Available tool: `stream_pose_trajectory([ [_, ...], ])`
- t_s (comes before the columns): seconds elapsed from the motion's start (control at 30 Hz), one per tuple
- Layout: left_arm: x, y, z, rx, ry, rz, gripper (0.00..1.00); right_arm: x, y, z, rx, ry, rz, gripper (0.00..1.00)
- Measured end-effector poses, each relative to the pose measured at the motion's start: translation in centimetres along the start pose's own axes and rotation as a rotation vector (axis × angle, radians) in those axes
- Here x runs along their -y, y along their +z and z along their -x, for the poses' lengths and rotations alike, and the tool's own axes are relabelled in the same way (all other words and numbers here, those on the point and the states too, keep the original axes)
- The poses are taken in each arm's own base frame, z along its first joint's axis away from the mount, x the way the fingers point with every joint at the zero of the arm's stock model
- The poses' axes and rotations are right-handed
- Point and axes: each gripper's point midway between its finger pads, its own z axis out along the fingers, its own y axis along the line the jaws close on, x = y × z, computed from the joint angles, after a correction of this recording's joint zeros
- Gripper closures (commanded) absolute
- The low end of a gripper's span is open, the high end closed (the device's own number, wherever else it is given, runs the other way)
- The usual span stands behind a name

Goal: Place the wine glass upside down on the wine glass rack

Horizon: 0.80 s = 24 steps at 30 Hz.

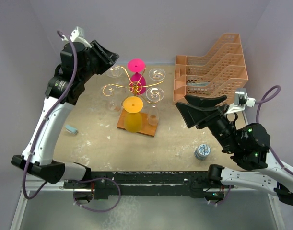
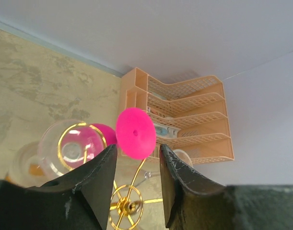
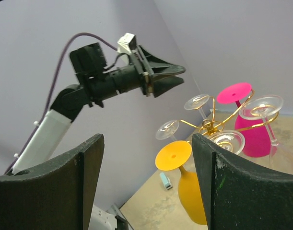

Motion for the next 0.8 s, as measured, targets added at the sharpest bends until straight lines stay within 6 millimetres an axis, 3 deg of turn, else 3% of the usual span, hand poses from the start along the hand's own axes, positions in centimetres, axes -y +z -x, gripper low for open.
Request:
stream_pose_trajectory([
  [0.2, -1.2, -6.6, 1.5, 0.066, 0.169, 0.026, 0.59, 1.0, 0.3, -1.7, -0.047, 0.026, -0.058, 0.27],
  [0.33, -4.5, -12.6, 1.2, 0.128, 0.271, 0.08, 0.55, 2.2, 0.9, -4.2, -0.113, 0.008, -0.124, 0.27],
  [0.47, -8.8, -16.9, 0.3, 0.171, 0.346, 0.173, 0.53, 4.1, 1.0, -6.3, -0.163, -0.021, -0.22, 0.27],
  [0.63, -13.7, -19.5, -0.7, 0.191, 0.4, 0.327, 0.5, 6.0, -0.2, -6.1, -0.157, -0.017, -0.313, 0.24],
  [0.8, -15.8, -20.9, -1.3, 0.193, 0.436, 0.383, 0.48, 7.3, -2.3, -3.5, -0.101, 0.005, -0.368, 0.22],
])
